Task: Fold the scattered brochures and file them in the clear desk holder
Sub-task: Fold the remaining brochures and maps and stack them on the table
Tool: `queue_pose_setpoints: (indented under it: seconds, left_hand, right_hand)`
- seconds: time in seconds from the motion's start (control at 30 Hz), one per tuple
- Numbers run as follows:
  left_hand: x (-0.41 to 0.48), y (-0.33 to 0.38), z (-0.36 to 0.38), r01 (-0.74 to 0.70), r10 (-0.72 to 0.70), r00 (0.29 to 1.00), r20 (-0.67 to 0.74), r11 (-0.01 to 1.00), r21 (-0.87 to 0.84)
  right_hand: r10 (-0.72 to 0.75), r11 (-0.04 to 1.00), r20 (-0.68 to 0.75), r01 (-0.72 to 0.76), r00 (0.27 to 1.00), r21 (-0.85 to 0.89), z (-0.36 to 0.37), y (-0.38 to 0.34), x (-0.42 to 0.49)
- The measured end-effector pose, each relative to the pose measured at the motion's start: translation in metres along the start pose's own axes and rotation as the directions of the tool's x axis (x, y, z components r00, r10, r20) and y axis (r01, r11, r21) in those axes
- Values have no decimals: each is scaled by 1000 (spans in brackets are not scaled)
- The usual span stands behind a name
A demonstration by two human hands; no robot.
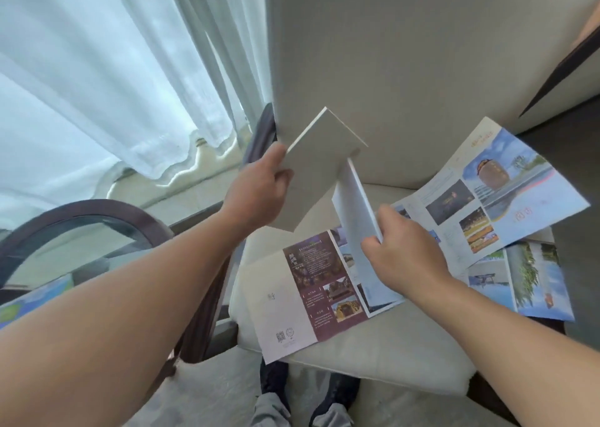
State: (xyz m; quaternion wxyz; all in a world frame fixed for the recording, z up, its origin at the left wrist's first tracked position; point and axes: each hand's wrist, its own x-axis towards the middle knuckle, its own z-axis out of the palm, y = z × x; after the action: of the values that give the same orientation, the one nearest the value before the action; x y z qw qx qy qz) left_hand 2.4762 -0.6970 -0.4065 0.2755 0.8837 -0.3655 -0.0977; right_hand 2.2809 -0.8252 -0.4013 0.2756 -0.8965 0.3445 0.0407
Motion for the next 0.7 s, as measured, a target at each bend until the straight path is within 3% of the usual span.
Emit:
queue_pose_setpoints:
  seconds: [0.13,0.37,0.7]
  left_hand:
    - [-30,-1,-64,-12,14,993,-121,1000,23]
    - [-99,-37,-185,114,-90,945,-316,992,59]
    - [-249,-168,-311,269,-205,863,-462,960,76]
  right_hand:
    - [-136,990,-36,134,990,-40,-23,-56,-2]
    - [-348,936,-60,344,936,-71,-31,-176,-35]
    - [-518,848,7,515,855,-127,52,-344,-119]
